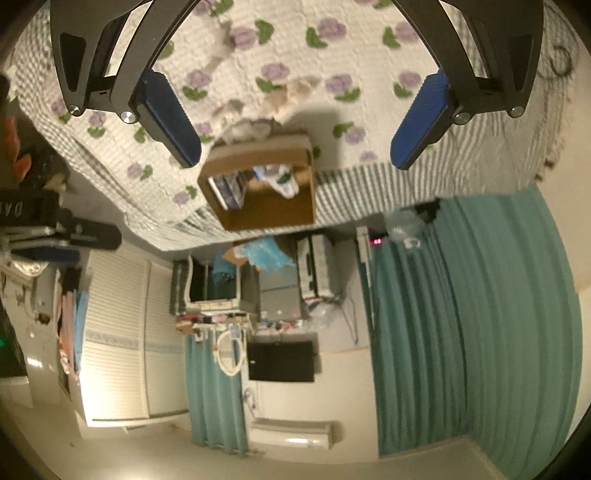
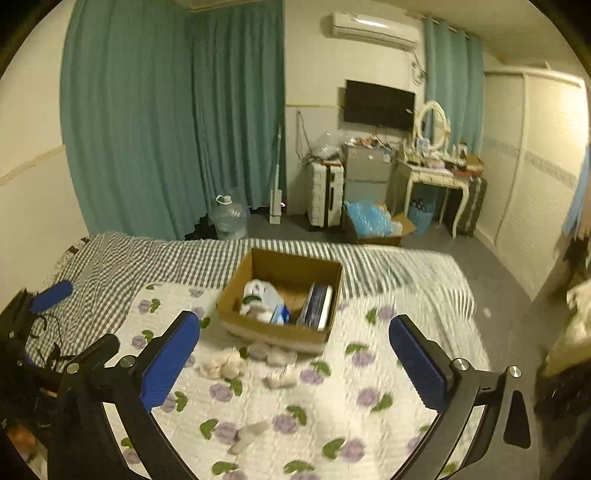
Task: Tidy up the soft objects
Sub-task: 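Grasp the white plastic piece with the right tool, then grasp the white shoe-shaped item with the left tool while the right holds the plastic piece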
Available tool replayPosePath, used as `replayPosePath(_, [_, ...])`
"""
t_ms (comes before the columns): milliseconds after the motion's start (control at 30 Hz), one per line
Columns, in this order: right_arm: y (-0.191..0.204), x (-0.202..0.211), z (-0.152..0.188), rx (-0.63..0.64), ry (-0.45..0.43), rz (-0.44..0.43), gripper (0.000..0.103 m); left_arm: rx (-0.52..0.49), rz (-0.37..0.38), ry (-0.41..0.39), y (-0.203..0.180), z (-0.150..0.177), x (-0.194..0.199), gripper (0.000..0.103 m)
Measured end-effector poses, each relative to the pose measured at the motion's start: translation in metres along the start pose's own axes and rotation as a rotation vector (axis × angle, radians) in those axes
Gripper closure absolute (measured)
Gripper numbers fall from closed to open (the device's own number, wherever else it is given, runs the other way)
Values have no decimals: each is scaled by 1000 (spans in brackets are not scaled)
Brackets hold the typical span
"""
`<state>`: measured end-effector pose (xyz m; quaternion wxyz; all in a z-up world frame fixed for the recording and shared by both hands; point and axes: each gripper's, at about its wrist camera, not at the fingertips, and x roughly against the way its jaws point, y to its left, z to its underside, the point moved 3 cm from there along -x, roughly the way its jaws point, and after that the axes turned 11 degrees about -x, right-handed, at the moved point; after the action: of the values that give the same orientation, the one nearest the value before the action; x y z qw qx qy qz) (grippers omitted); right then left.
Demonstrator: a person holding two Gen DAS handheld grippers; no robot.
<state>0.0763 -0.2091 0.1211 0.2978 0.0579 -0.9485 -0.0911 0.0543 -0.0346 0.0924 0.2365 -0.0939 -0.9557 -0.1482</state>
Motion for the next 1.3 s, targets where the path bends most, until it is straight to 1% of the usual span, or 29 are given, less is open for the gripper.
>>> replayPosePath(67, [-3, -10, 24, -31, 20, 7, 0, 12, -2, 19, -1, 18, -5, 0])
replayPosePath(133, [-5, -27, 49, -59, 49, 10, 0, 46, -2, 42, -2, 41, -18, 0])
replayPosePath(233, [-9, -60, 87, -89, 102, 31, 0, 130, 10, 101, -2, 75, -48, 0])
replayPosePath(333, [-14, -92, 124, -112, 151, 57, 0, 161, 2, 153, -6, 107, -76, 0])
replayPosePath(367, [-16, -103, 136, -118, 168, 66, 0, 165, 5, 160, -6, 116, -79, 0])
replayPosePath(400, [-17, -113, 145, -116, 186, 78, 0, 174, 12, 176, -7, 129, -88, 0])
replayPosePath(467, [-17, -139, 168, -88, 244, 108, 0, 173, 7, 196, -6, 144, -95, 0])
replayPosePath(533, [-14, -156, 187, -73, 268, 100, 1, 183, 1, 216, -3, 158, -103, 0])
replayPosePath(733, [3, -194, 238, -68, 361, 44, 13, 251, 4, 251, 4, 188, -117, 0])
replayPosePath(767, [6, -198, 246, -63, 372, 38, 19, 250, 3, 256, 4, 192, -118, 0])
replayPosePath(833, [11, -202, 258, -57, 385, 34, 27, 242, 6, 271, 1, 198, -122, 0])
replayPosePath(900, [12, -205, 264, -50, 375, 47, 29, 238, 7, 289, -2, 203, -126, 0])
replayPosePath(933, [11, -205, 265, -52, 368, 53, 36, 241, 14, 297, -4, 206, -129, 0])
replayPosePath(967, [9, -204, 263, -56, 361, 64, 48, 246, 22, 303, -6, 207, -130, 0])
replayPosePath(1000, [7, -203, 261, -65, 354, 67, 53, 252, 29, 307, -8, 208, -131, 0])
replayPosePath(1033, [6, -202, 258, -76, 350, 56, 63, 254, 31, 310, -10, 208, -132, 0])
replayPosePath(1067, [3, -200, 256, -95, 346, 38, 70, 252, 30, 314, -11, 208, -133, 0])
replayPosePath(1167, [-4, -195, 248, -125, 337, -2, 74, 232, 21, 326, -18, 204, -135, 0])
replayPosePath(1300, [-12, -189, 232, -136, 301, -2, 74, 223, 31, 321, -26, 193, -137, 0])
